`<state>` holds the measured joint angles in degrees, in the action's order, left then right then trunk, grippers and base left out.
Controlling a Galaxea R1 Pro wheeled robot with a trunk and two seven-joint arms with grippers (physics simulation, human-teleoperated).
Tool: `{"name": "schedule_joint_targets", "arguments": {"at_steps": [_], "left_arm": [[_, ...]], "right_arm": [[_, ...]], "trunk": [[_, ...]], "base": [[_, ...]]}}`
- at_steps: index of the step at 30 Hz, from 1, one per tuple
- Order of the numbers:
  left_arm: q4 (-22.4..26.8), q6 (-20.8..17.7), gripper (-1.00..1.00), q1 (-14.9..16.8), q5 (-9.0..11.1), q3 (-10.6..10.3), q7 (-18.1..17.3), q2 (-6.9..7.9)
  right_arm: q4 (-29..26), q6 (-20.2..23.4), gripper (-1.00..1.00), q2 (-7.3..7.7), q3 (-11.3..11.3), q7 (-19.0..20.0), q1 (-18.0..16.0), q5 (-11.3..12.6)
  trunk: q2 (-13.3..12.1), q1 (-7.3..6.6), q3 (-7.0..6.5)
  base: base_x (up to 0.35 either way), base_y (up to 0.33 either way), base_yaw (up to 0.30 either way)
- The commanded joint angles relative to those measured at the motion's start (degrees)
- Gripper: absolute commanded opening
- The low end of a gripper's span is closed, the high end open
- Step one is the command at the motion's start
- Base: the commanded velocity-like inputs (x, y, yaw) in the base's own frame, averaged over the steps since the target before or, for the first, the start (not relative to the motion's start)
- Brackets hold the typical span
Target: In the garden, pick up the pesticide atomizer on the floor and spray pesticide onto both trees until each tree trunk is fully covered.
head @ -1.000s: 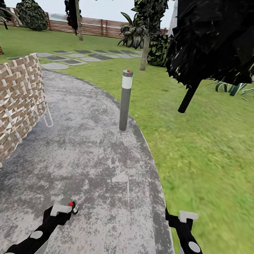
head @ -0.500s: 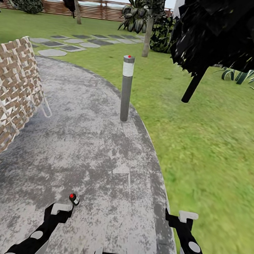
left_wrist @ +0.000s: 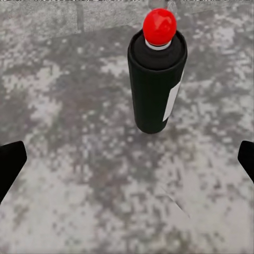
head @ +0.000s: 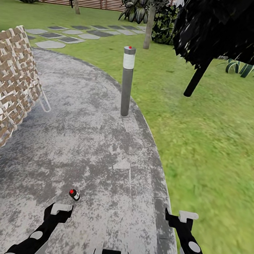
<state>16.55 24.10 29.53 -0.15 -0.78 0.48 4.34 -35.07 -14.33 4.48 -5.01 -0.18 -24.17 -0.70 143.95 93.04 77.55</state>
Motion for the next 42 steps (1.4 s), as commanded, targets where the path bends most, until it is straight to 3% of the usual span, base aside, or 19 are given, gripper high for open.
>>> {"name": "schedule_joint_targets", "arguments": {"at_steps": [1, 37, 42], "left_arm": [[-0.01, 0.02, 1.0, 0.0, -0.03, -0.02, -0.01, 0.01], [0.41, 0.01, 1.0, 0.0, -0.14, -0.05, 0.05, -0.05], [0.28, -0.02, 1.0, 0.0, -0.12, -0.04, 0.05, -0.06]], "right_arm": [[0.0, 0.0, 1.0, 0.0, 0.02, 0.0, 0.0, 0.0], [0.0, 0.0, 1.0, 0.0, 0.04, 0.08, 0.0, 0.0], [0.0, 0.0, 1.0, 0.0, 0.01, 0.09, 0.0, 0.0]], "trunk": [[0.0, 0.0, 0.0], [0.0, 0.0, 0.0], [0.07, 0.13, 1.2]], "base": [[0.0, 0.0, 0.0], [0.075, -0.015, 0.0], [0.0, 0.0, 0.0]]}}
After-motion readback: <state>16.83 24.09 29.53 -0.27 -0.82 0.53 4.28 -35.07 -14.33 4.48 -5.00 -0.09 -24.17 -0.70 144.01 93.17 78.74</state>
